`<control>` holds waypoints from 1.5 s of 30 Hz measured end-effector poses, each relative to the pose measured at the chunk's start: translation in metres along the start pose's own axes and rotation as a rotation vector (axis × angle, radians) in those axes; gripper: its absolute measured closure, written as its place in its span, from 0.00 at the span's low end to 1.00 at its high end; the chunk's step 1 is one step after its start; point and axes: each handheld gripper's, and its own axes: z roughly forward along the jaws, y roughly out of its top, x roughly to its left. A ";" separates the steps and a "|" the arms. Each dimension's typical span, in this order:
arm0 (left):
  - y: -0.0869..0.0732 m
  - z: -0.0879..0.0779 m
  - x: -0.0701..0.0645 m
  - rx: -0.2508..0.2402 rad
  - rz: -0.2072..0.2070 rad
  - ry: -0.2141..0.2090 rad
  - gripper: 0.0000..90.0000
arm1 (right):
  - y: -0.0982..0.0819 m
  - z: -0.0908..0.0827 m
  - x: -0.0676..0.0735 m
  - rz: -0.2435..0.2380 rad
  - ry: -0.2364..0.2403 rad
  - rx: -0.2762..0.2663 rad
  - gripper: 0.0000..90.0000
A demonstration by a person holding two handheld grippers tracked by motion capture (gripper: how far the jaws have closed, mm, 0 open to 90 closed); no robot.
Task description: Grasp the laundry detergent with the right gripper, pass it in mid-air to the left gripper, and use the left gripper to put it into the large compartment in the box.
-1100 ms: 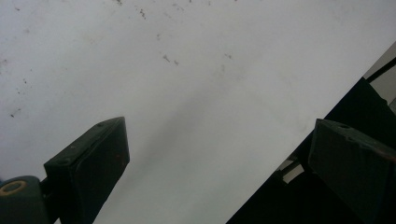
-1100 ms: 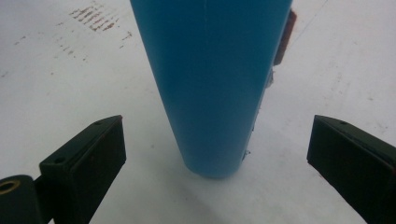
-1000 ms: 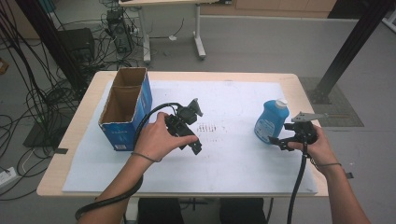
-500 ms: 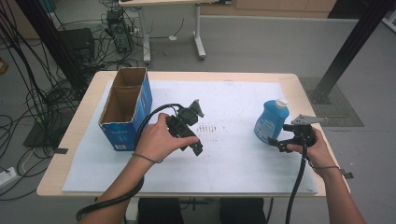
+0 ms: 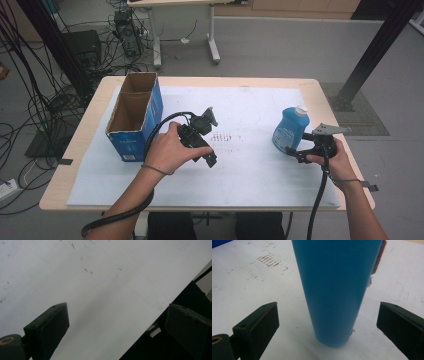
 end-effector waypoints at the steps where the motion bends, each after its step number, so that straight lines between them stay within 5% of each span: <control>1: 0.000 0.000 0.000 0.002 0.001 -0.001 0.06 | 0.000 0.001 0.000 0.001 0.001 0.001 0.04; 45: 0.002 0.000 -0.003 0.000 0.005 -0.016 0.06 | -0.031 0.019 0.000 0.028 -0.020 -0.155 0.05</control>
